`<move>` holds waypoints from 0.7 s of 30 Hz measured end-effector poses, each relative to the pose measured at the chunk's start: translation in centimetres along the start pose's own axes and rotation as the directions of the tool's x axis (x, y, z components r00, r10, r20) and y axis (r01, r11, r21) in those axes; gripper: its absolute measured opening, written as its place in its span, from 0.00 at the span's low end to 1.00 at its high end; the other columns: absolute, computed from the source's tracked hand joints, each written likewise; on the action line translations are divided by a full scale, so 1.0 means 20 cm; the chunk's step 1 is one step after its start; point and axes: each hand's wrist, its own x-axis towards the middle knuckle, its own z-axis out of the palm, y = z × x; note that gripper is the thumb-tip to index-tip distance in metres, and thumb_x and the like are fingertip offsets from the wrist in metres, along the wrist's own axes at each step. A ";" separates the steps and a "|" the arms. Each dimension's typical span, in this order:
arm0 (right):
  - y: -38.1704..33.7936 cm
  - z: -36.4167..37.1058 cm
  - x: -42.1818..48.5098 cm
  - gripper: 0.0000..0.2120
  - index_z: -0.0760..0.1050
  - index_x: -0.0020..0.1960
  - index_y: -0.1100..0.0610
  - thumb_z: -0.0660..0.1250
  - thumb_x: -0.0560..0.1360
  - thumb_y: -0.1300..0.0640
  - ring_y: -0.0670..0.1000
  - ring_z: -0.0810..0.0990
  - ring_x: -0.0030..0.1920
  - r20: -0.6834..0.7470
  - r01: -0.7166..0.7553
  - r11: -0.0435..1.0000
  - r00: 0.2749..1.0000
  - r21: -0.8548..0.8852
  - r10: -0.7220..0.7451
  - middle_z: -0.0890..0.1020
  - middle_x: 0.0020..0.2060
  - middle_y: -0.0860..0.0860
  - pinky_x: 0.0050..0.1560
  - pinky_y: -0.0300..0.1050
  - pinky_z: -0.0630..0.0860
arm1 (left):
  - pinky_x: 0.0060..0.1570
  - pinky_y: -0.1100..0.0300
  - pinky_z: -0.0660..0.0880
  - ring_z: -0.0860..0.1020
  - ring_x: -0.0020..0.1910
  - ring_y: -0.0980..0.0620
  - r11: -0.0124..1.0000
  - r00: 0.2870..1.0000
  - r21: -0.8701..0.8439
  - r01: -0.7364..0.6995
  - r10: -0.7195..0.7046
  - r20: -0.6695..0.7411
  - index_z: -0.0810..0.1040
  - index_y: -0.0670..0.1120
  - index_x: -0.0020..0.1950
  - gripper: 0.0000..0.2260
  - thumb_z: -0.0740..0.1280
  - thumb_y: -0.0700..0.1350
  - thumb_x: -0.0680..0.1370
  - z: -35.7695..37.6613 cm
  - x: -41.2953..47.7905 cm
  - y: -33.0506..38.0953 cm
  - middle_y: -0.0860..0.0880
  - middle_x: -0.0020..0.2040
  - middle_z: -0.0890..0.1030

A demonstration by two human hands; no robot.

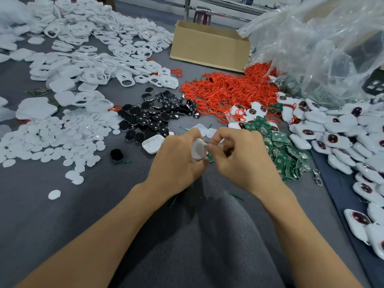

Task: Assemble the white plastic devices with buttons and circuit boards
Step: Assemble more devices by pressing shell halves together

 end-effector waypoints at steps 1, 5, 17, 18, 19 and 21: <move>-0.01 0.01 0.00 0.07 0.76 0.35 0.54 0.70 0.71 0.61 0.48 0.67 0.23 -0.030 0.010 1.000 0.999 -0.008 -0.010 0.69 0.19 0.46 0.31 0.45 0.65 | 0.32 0.46 0.71 0.72 0.31 0.42 1.000 1.000 0.027 0.007 -0.007 -0.001 0.72 0.42 0.42 0.10 0.71 0.44 0.69 0.00 0.00 0.00 0.45 0.29 0.75; -0.03 0.08 -0.02 0.05 0.78 0.39 0.58 0.67 0.73 0.61 0.59 0.74 0.30 -0.122 0.034 0.998 0.992 -0.043 -0.039 0.78 0.27 0.54 0.34 0.53 0.72 | 0.37 0.43 0.72 0.74 0.37 0.36 0.992 0.997 0.109 0.067 -0.062 -0.046 0.72 0.41 0.45 0.09 0.70 0.43 0.73 0.01 0.01 0.03 0.39 0.34 0.78; -0.04 0.13 -0.02 0.13 0.75 0.52 0.60 0.58 0.69 0.63 0.64 0.79 0.44 -0.014 0.033 0.997 0.999 -0.074 -0.034 0.83 0.39 0.59 0.42 0.55 0.73 | 0.33 0.54 0.58 0.76 0.41 0.36 0.942 0.991 0.318 0.106 -0.072 -0.115 0.61 0.48 0.44 0.12 0.66 0.44 0.75 0.03 0.00 0.00 0.42 0.39 0.79; -0.03 0.12 -0.02 0.12 0.75 0.50 0.59 0.58 0.69 0.63 0.64 0.79 0.43 -0.019 0.021 0.997 1.000 -0.074 -0.022 0.83 0.38 0.58 0.42 0.55 0.74 | 0.32 0.54 0.58 0.76 0.40 0.37 0.935 0.993 0.344 0.090 -0.056 -0.107 0.60 0.48 0.44 0.13 0.66 0.44 0.74 0.03 0.00 0.00 0.43 0.38 0.79; -0.03 0.11 -0.02 0.11 0.75 0.47 0.58 0.59 0.68 0.64 0.63 0.79 0.42 -0.029 0.015 0.996 0.999 -0.090 -0.018 0.83 0.37 0.58 0.41 0.55 0.73 | 0.32 0.55 0.58 0.77 0.39 0.37 0.925 0.994 0.373 0.074 -0.039 -0.102 0.60 0.48 0.43 0.13 0.66 0.43 0.73 0.04 -0.01 0.00 0.43 0.37 0.78; -0.03 0.11 -0.02 0.07 0.75 0.43 0.57 0.60 0.68 0.65 0.64 0.77 0.38 -0.057 0.019 0.990 0.998 -0.142 -0.028 0.81 0.34 0.57 0.38 0.55 0.72 | 0.31 0.55 0.58 0.77 0.38 0.37 0.906 0.997 0.420 0.048 -0.014 -0.082 0.60 0.49 0.43 0.13 0.65 0.41 0.72 0.04 -0.01 0.01 0.44 0.37 0.79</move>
